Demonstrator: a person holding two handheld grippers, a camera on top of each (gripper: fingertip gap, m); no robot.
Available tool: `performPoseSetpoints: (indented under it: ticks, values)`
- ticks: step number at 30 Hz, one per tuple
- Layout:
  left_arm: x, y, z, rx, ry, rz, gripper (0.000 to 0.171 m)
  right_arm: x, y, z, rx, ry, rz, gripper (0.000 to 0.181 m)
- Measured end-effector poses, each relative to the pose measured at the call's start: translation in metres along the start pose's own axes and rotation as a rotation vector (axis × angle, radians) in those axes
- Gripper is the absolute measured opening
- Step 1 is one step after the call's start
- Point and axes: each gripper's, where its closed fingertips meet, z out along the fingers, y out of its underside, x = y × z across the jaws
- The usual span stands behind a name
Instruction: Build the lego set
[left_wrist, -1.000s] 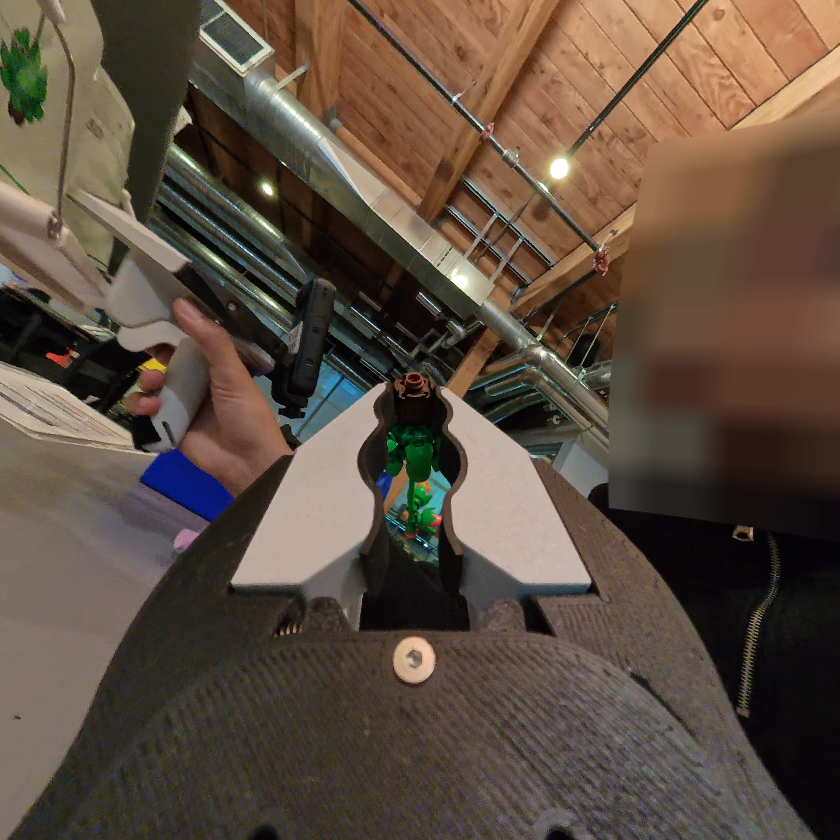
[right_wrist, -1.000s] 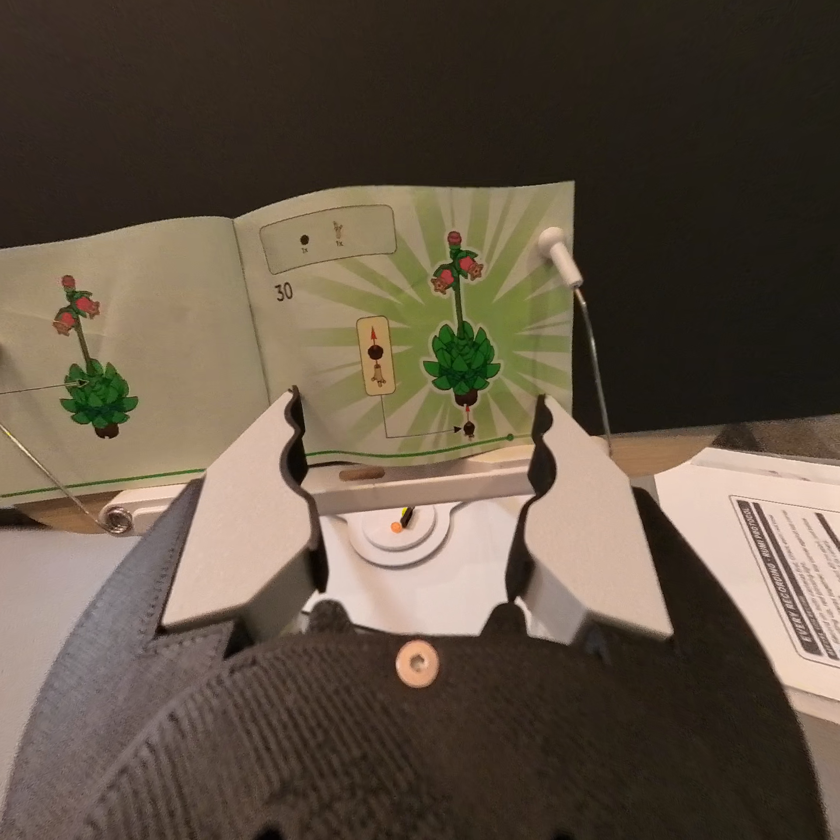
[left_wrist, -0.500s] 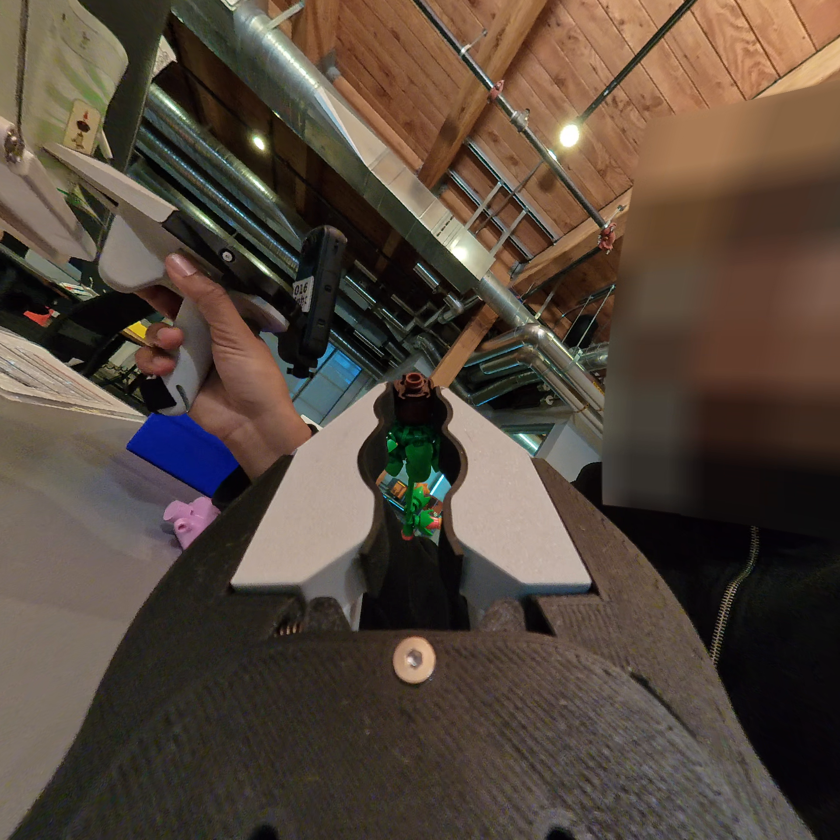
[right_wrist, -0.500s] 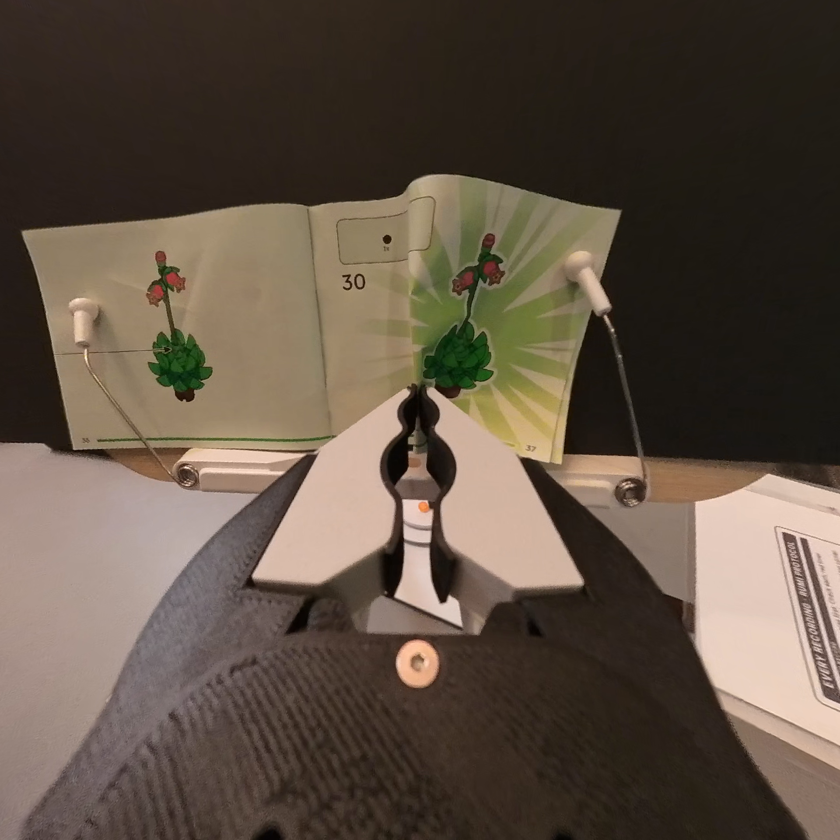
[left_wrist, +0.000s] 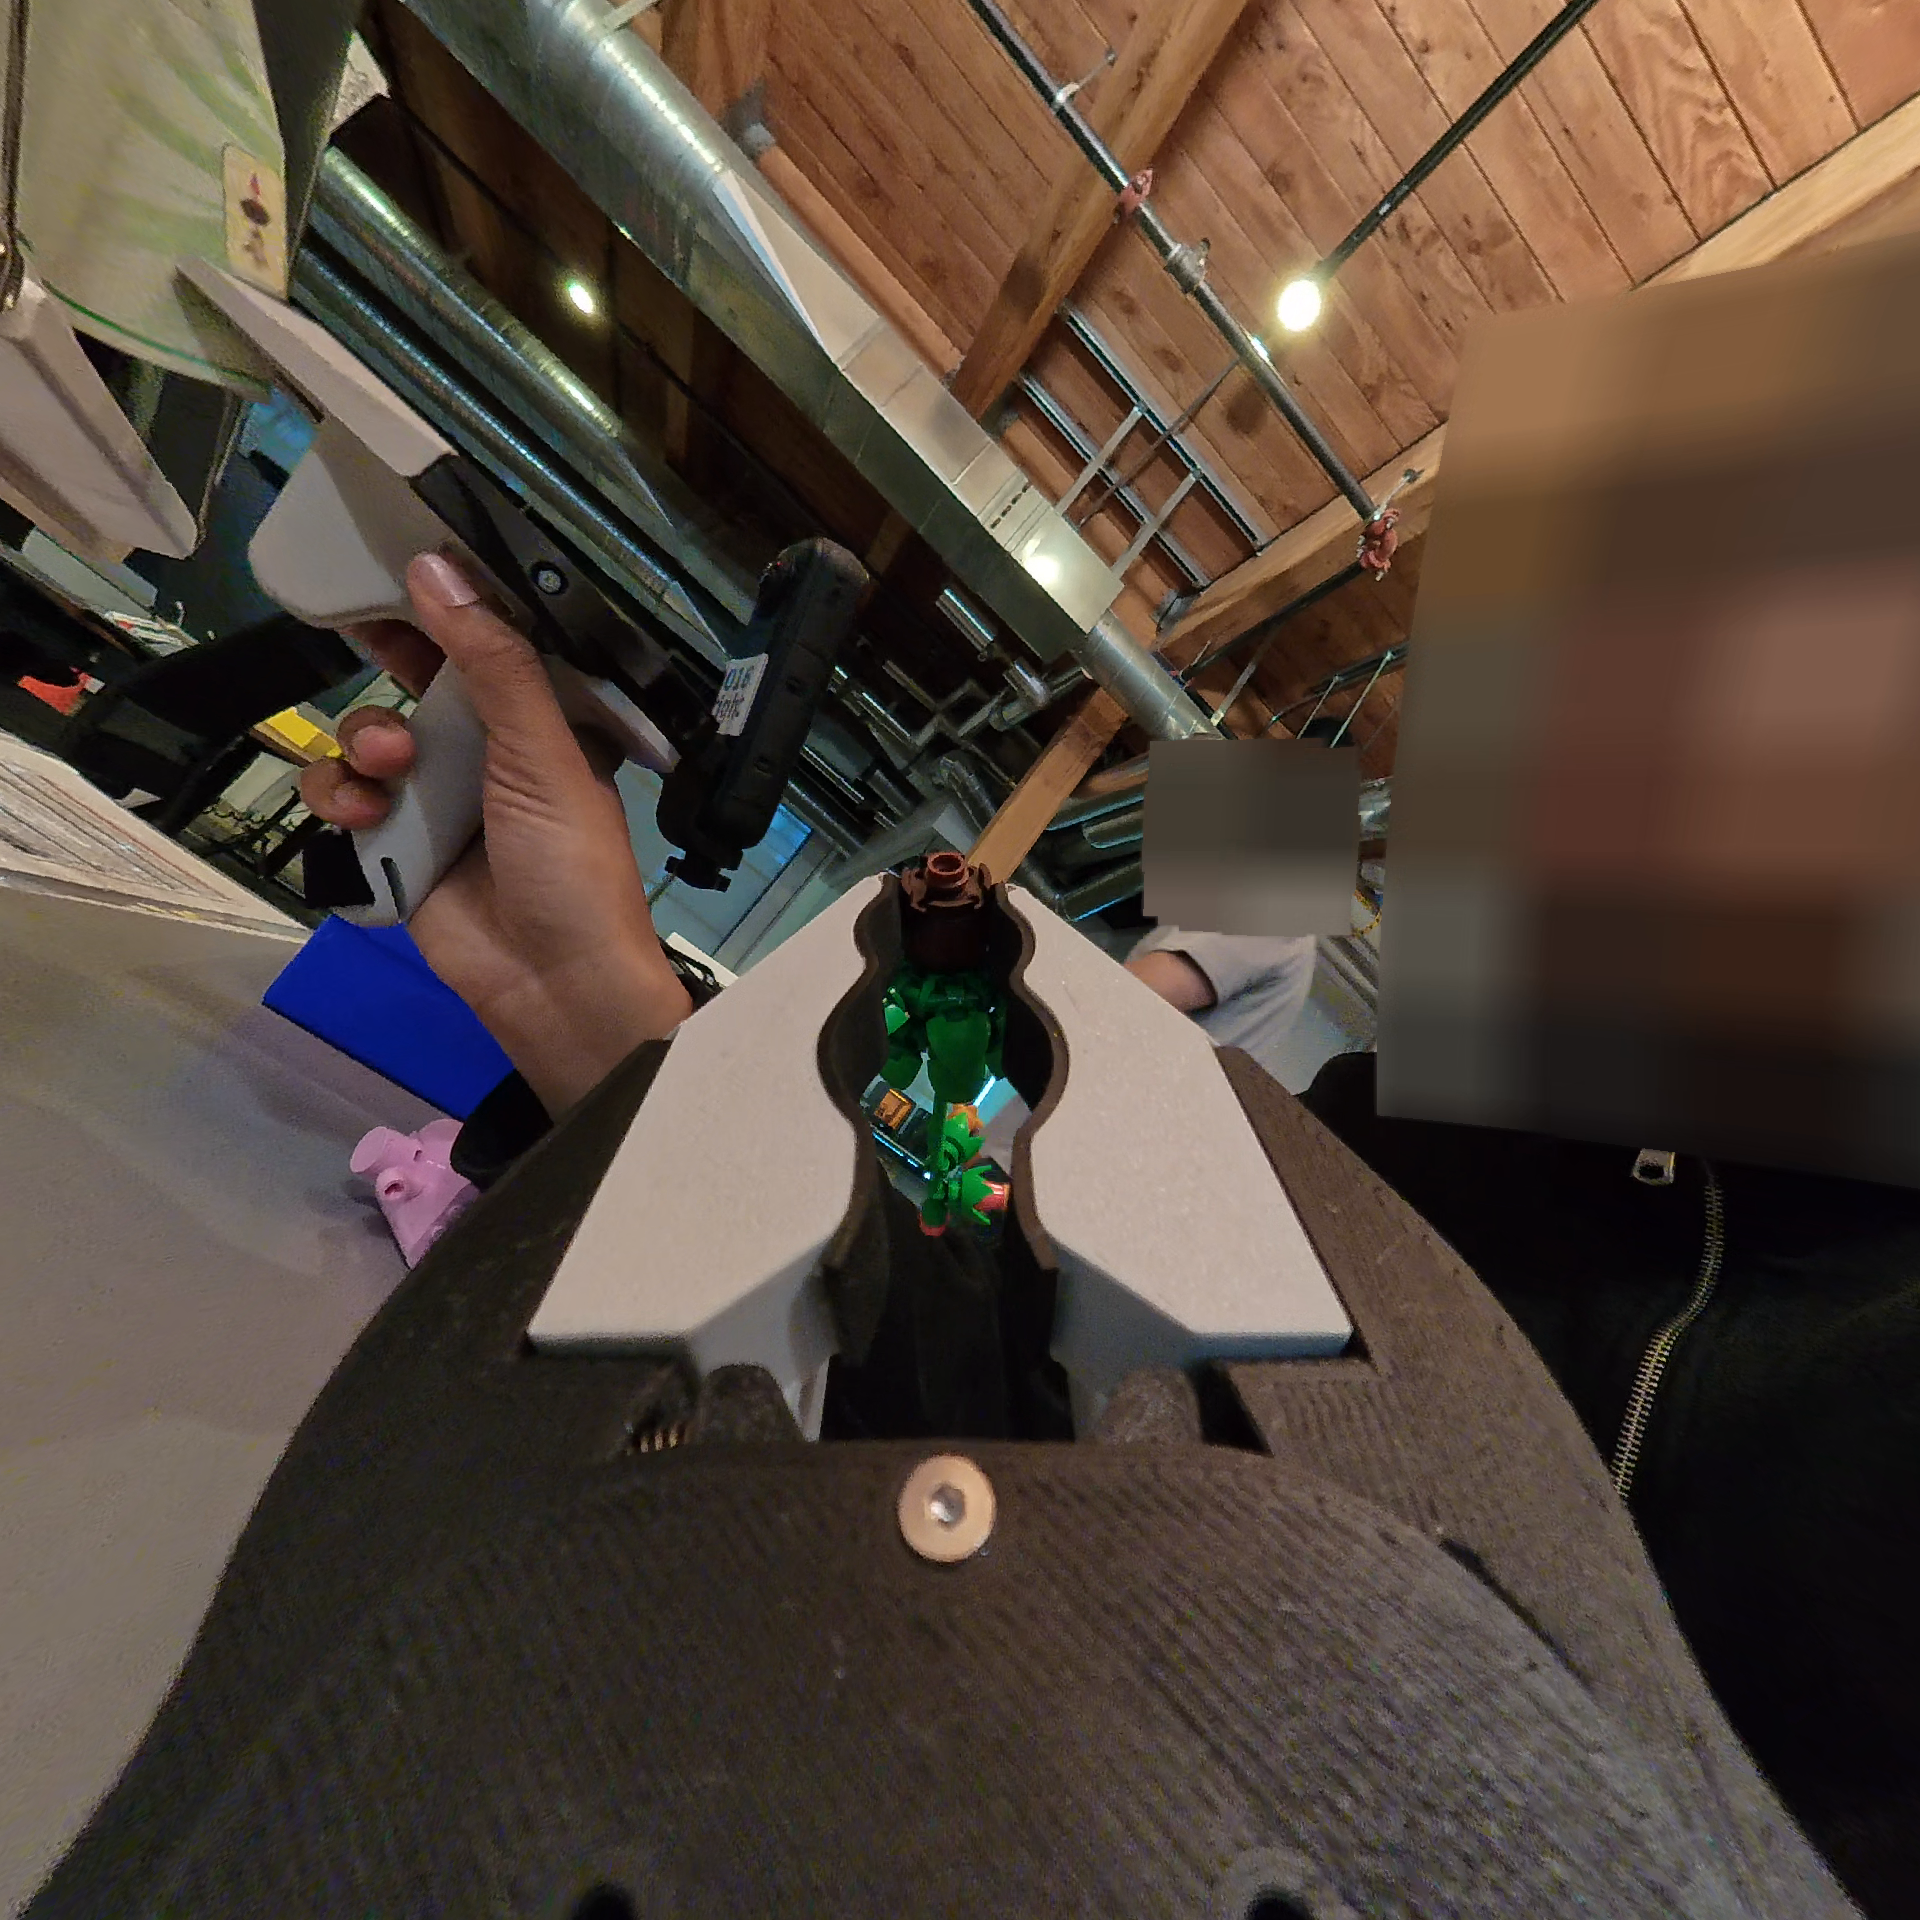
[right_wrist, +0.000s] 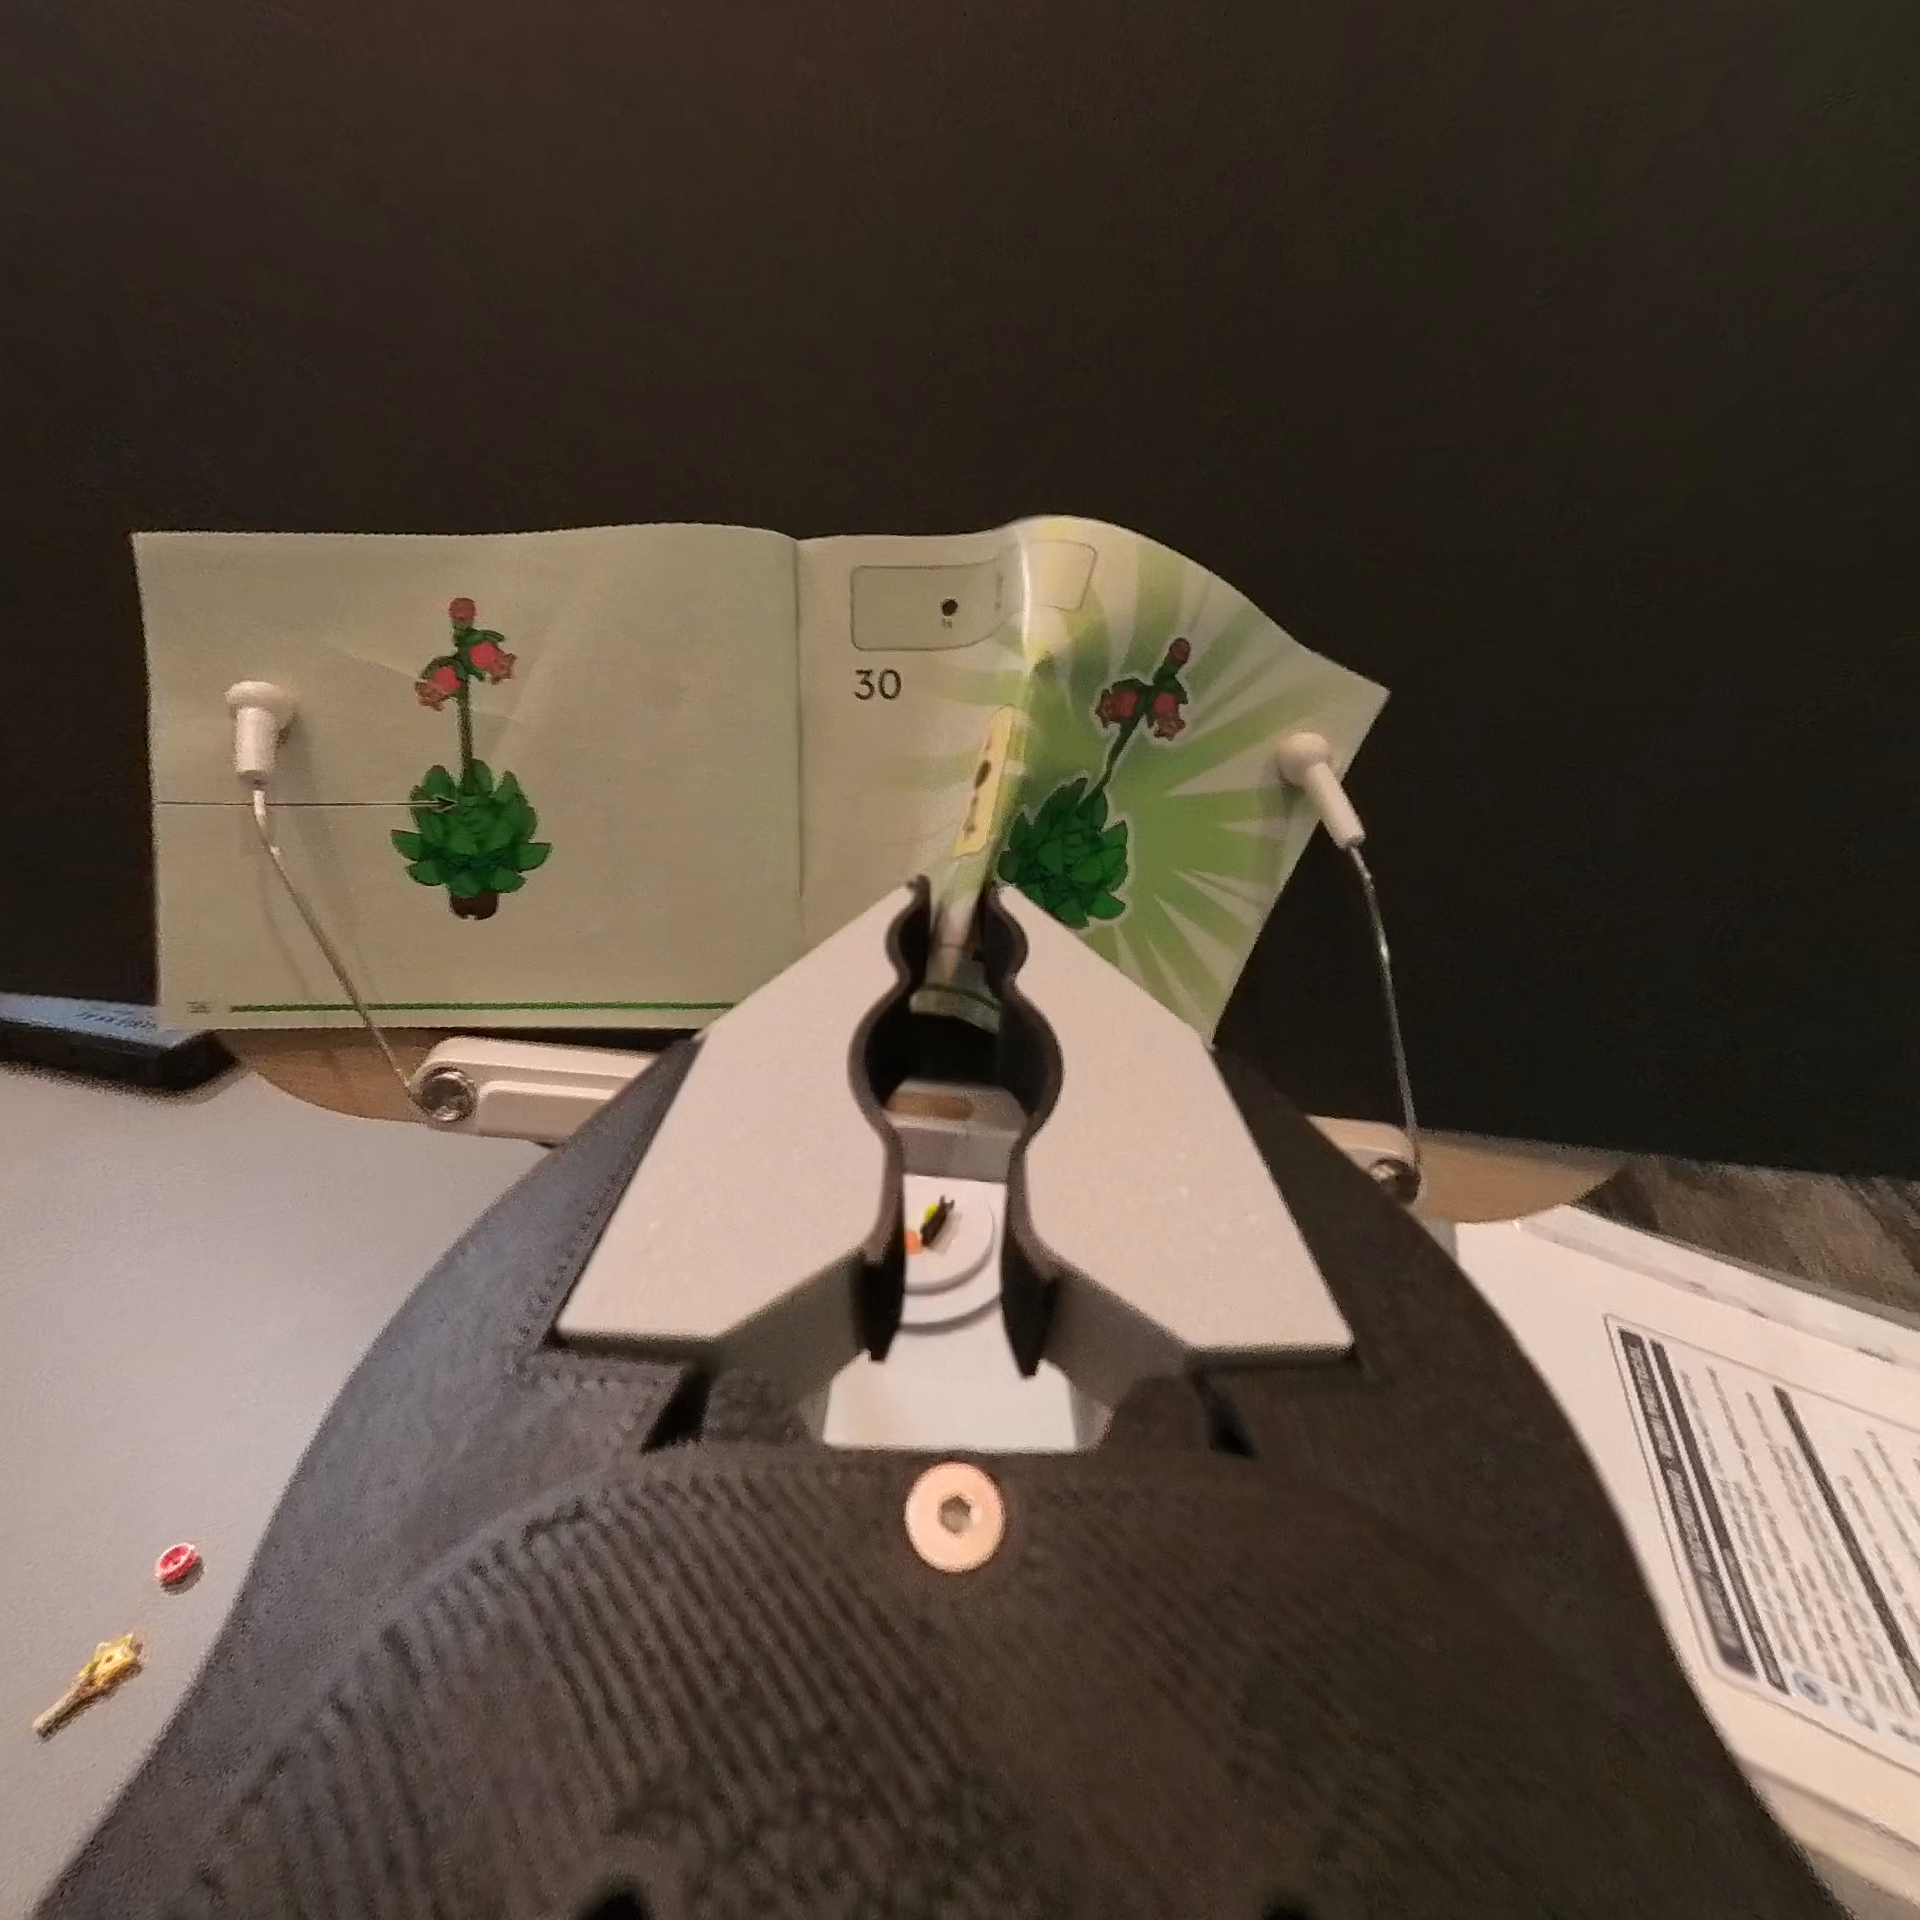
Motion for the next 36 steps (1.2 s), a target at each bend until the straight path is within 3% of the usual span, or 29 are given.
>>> performPoseSetpoints:
  ticks: [9,13,15,17,20,23,26,36]
  values:
    - [-0.002,0.001,0.0,-0.004,-0.001,-0.018,0.012,-0.004,-0.016,-0.009,0.12,-0.076,-0.055,0.035]
    - [-0.002,0.001,0.0,-0.005,0.0,-0.023,0.012,0.037,-0.037,-0.026,0.277,-0.019,0.179,0.034]
    - [-0.002,0.002,0.0,-0.006,0.001,-0.026,0.013,0.071,-0.025,-0.025,0.241,0.088,0.291,0.035]
    - [-0.003,0.002,0.0,-0.008,0.001,-0.03,0.012,0.085,-0.003,-0.014,0.111,0.101,0.326,0.041]
    - [-0.004,0.004,0.001,-0.014,0.002,-0.035,0.012,0.08,0.011,-0.001,-0.01,0.032,0.276,0.031]
    - [-0.004,0.006,0.002,-0.023,0.0,-0.037,0.012,0.082,0.006,0.001,-0.015,0.078,0.119,0.0]
    - [-0.005,0.007,0.002,-0.029,-0.002,-0.038,0.012,0.083,0.005,0.003,-0.037,0.104,0.03,0.0]
    - [-0.005,0.007,0.002,-0.029,0.0,-0.047,0.012,0.122,0.002,-0.012,0.046,0.177,0.308,0.0]
